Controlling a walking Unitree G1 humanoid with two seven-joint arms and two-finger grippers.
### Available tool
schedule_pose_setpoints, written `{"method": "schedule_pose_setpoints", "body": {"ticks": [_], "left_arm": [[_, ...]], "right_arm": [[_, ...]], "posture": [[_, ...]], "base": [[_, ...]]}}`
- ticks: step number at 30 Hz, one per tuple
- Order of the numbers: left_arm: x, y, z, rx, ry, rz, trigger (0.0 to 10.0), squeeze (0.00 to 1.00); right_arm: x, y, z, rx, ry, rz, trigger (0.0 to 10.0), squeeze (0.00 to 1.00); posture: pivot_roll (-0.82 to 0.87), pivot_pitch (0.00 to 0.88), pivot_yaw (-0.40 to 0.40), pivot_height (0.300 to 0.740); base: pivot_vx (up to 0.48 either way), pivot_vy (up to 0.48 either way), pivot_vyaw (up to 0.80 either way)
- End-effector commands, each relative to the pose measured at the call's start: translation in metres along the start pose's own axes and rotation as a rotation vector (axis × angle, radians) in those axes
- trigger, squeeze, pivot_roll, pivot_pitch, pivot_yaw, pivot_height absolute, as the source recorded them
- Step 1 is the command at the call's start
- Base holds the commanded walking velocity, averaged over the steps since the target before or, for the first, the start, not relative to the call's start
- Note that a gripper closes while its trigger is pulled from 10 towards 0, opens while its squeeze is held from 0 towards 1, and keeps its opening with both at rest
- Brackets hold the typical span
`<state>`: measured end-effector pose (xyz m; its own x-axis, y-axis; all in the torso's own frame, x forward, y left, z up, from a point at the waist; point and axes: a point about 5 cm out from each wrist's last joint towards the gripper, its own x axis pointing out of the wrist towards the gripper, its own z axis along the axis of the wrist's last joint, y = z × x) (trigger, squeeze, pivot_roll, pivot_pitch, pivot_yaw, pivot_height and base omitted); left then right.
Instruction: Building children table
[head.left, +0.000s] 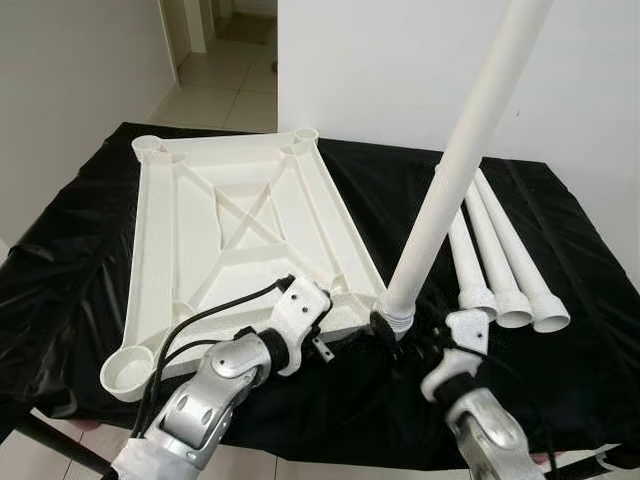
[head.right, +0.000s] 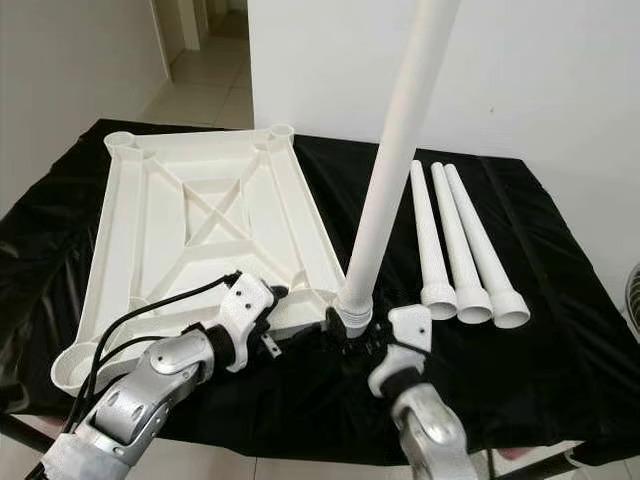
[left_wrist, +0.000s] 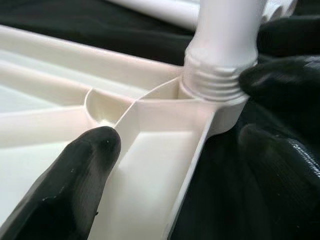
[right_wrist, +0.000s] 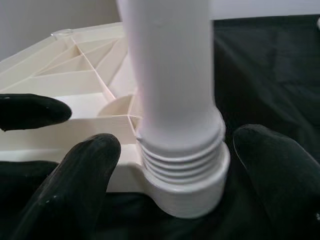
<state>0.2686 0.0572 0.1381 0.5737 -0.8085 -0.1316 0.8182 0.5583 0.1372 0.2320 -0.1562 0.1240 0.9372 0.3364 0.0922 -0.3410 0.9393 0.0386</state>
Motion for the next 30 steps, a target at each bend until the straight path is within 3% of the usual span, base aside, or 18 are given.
{"method": "schedule_pose_setpoints", "body": {"ticks": [1, 9, 18, 30], "left_arm": [[0.0, -0.004, -0.007, -0.015, 0.038, -0.04, 10.0, 0.0], [-0.004, -0.002, -0.011, -0.017, 0.064, -0.059, 10.0, 0.0], [-0.015, 0.003, -0.017, -0.001, 0.128, -0.064, 10.0, 0.0], [-0.03, 0.016, -0.025, -0.009, 0.237, 0.024, 10.0, 0.0]], "right_arm": [[-0.008, -0.006, 0.006, -0.03, -0.018, 0.007, 10.0, 0.0], [-0.017, -0.021, 0.011, -0.073, -0.037, -0.025, 10.0, 0.0], [-0.032, -0.025, 0.001, -0.07, 0.036, -0.001, 10.0, 0.0], [-0.029, -0.022, -0.003, -0.064, 0.034, -0.001, 10.0, 0.0]], "posture": [[-0.04, 0.08, -0.006, 0.74], [-0.04, 0.083, -0.001, 0.74], [-0.04, 0.082, 0.004, 0.74], [-0.03, 0.072, 0.01, 0.74]], "base": [[0.0, 0.0, 0.0], [0.0, 0.0, 0.0], [0.0, 0.0, 0.0], [0.0, 0.0, 0.0]]}}
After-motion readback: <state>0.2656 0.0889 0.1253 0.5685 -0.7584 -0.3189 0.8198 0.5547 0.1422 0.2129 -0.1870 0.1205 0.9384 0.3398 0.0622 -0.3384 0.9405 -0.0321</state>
